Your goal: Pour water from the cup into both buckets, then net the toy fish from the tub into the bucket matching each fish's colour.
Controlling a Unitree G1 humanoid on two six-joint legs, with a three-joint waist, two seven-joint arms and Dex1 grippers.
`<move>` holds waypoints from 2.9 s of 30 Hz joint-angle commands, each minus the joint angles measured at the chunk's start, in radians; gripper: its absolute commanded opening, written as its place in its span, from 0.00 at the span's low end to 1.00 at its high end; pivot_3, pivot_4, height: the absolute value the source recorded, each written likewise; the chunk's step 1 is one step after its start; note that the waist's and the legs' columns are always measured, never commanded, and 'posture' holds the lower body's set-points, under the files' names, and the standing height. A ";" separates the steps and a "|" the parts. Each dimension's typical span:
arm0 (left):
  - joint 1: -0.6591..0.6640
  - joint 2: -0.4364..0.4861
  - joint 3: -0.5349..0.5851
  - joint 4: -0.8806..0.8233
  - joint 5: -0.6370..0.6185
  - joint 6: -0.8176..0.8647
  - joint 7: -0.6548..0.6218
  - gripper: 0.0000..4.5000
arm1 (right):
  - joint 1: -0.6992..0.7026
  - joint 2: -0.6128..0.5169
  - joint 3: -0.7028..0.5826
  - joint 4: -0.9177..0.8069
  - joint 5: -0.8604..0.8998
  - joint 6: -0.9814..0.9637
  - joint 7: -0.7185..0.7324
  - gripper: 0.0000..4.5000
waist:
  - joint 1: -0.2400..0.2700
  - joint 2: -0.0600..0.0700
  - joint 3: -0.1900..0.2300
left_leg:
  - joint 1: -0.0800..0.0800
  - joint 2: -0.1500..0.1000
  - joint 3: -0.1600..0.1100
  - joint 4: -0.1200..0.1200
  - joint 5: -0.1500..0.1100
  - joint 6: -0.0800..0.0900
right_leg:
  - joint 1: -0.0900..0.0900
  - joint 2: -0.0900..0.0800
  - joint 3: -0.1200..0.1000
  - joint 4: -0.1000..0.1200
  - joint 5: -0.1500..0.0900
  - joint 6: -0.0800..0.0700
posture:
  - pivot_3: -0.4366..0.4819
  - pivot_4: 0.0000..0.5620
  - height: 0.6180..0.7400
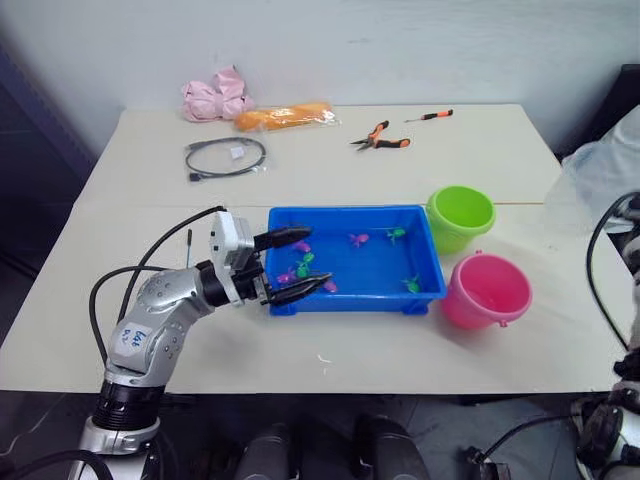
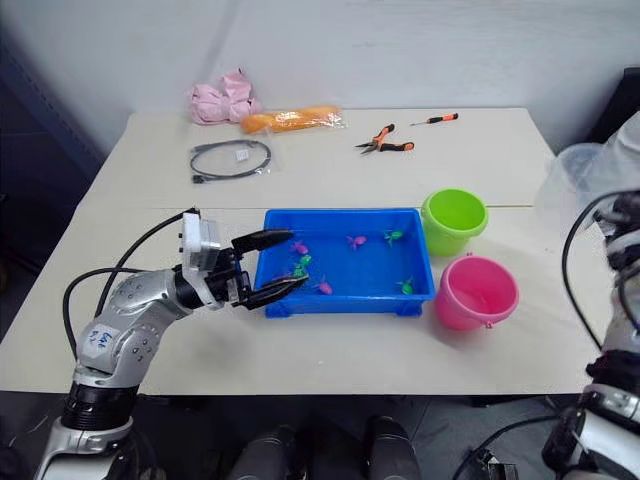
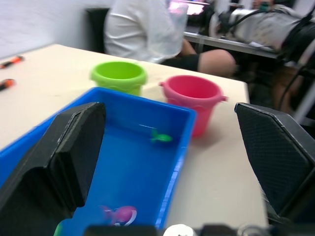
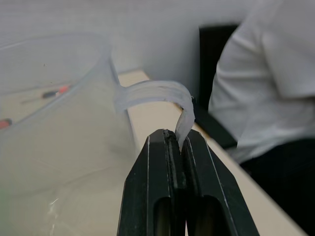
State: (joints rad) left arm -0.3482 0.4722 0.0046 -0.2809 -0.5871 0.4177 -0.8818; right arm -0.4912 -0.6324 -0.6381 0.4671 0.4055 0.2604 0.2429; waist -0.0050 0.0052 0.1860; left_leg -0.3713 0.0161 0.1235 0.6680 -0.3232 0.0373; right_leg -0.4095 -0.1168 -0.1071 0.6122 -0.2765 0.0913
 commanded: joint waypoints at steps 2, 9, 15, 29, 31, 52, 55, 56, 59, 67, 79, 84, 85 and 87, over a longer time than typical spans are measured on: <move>-0.029 0.008 -0.024 -0.075 -0.046 0.038 -0.029 1.00 | 0.000 0.024 -0.037 0.089 0.038 -0.039 -0.008 0.02 | -0.002 0.001 0.000 | 0.000 0.000 0.000 0.000 0.000 0.000 | -0.001 0.000 0.001 0.001 0.000 0.000 | 0.48 0.27 1.00; -0.017 0.026 -0.009 -0.099 -0.058 0.069 -0.030 1.00 | 0.036 0.084 -0.024 0.097 0.041 -0.043 -0.032 0.02 | -0.001 0.001 0.000 | 0.001 0.000 0.000 0.000 0.000 0.000 | 0.000 0.000 0.001 0.001 0.000 0.000 | 0.48 0.27 1.00; -0.022 0.029 0.000 -0.093 -0.056 0.072 -0.027 1.00 | 0.081 0.108 -0.026 0.060 0.057 -0.035 -0.041 0.02 | 0.002 0.001 0.000 | 0.000 0.000 0.000 0.000 0.000 0.000 | 0.000 0.000 0.001 0.000 0.000 0.000 | 0.48 0.27 1.00; 0.002 0.041 0.006 -0.086 -0.058 0.071 -0.048 1.00 | 0.329 0.108 -0.021 -0.222 0.099 0.081 -0.016 0.99 | 0.002 0.001 0.000 | 0.001 0.000 0.000 0.000 0.000 -0.001 | 0.000 0.000 0.001 0.000 0.000 0.000 | 0.48 0.27 1.00; 0.022 0.049 0.013 -0.089 -0.056 0.067 -0.049 1.00 | 0.390 0.097 -0.039 -0.302 0.116 0.125 -0.009 0.99 | 0.002 0.001 0.000 | 0.001 0.000 -0.001 -0.001 0.000 -0.001 | 0.000 0.000 0.001 -0.001 0.000 0.000 | 0.48 0.27 1.00; 0.437 0.056 0.621 0.235 0.192 -0.465 0.267 1.00 | 0.811 -0.109 -0.036 -0.957 0.222 -0.182 0.694 0.99 | 0.001 -0.007 -0.003 | 0.004 0.008 0.001 -0.002 -0.009 -0.002 | -0.001 -0.001 0.000 -0.006 -0.001 -0.005 | 0.48 0.27 1.00; 0.540 0.045 0.695 0.282 0.191 -0.501 0.293 1.00 | 0.724 -0.090 0.037 -0.956 0.189 -0.224 0.666 0.99 | 0.004 -0.010 -0.004 | 0.003 0.009 0.001 -0.002 -0.011 -0.002 | -0.002 -0.001 -0.001 -0.007 -0.001 -0.007 | 0.48 0.27 1.00; 0.586 0.034 0.732 0.284 0.205 -0.433 0.373 1.00 | 0.703 -0.091 0.060 -0.952 0.184 -0.219 0.662 0.99 | 0.006 -0.010 -0.004 | 0.003 0.009 0.001 -0.001 -0.011 -0.003 | -0.002 -0.002 -0.001 -0.008 -0.001 -0.007 | 0.48 0.27 1.00; 0.696 -0.020 0.829 0.260 0.197 -0.362 0.507 1.00 | 0.643 -0.056 0.120 -0.931 0.177 -0.272 0.674 0.99 | 0.007 -0.013 -0.006 | 0.002 0.009 0.001 -0.002 -0.013 -0.003 | -0.002 -0.004 -0.001 -0.010 -0.001 -0.007 | 0.48 0.27 1.00; 0.750 -0.061 0.829 0.069 0.123 -0.259 0.575 1.00 | 0.556 -0.008 0.242 -0.926 0.242 -0.297 0.722 0.99 | 0.025 -0.015 -0.007 | 0.002 0.009 0.000 -0.001 -0.018 -0.003 | -0.001 -0.006 -0.003 -0.011 -0.002 -0.009 | 0.48 0.27 1.00; 0.167 0.126 0.411 0.063 0.186 0.376 0.786 1.00 | 0.599 -0.007 0.343 -0.915 0.221 -0.373 0.863 0.99 | 0.026 -0.017 -0.009 | 0.002 0.007 -0.002 0.000 -0.010 -0.004 | 0.000 -0.006 -0.006 -0.004 -0.001 -0.009 | 0.48 0.27 1.00; -0.038 0.134 0.299 0.268 0.239 0.501 0.806 1.00 | 0.619 0.027 0.376 -0.944 0.176 -0.379 0.802 0.99 | 0.010 -0.017 -0.009 | 0.003 0.011 0.002 -0.001 -0.010 -0.007 | -0.001 0.002 -0.004 -0.001 -0.001 -0.009 | 0.48 0.27 1.00; -0.062 0.138 0.281 0.308 0.251 0.534 0.807 1.00 | 0.623 0.032 0.384 -0.948 0.163 -0.384 0.796 0.99 | 0.006 -0.017 -0.009 | 0.003 0.011 0.002 -0.001 -0.010 -0.007 | -0.001 0.002 -0.004 -0.001 -0.001 -0.009 | 0.48 0.27 1.00; -0.109 0.134 0.242 0.398 0.279 0.536 0.795 1.00 | 0.628 0.048 0.392 -0.956 0.140 -0.388 0.761 0.99 | 0.004 -0.017 -0.009 | 0.003 0.011 0.003 -0.001 -0.009 -0.008 | -0.002 0.003 -0.003 -0.001 -0.001 -0.009 | 0.48 0.27 1.00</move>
State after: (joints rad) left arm -0.4295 0.5945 0.2616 0.0656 -0.3428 0.9501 -0.0850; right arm 0.1336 -0.5957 -0.2435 -0.4422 0.5593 -0.1084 1.0335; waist -0.0010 -0.0119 0.1772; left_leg -0.3687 0.0275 0.1266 0.6675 -0.3324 0.0293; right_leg -0.4119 -0.1137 -0.1105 0.6112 -0.2777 0.0825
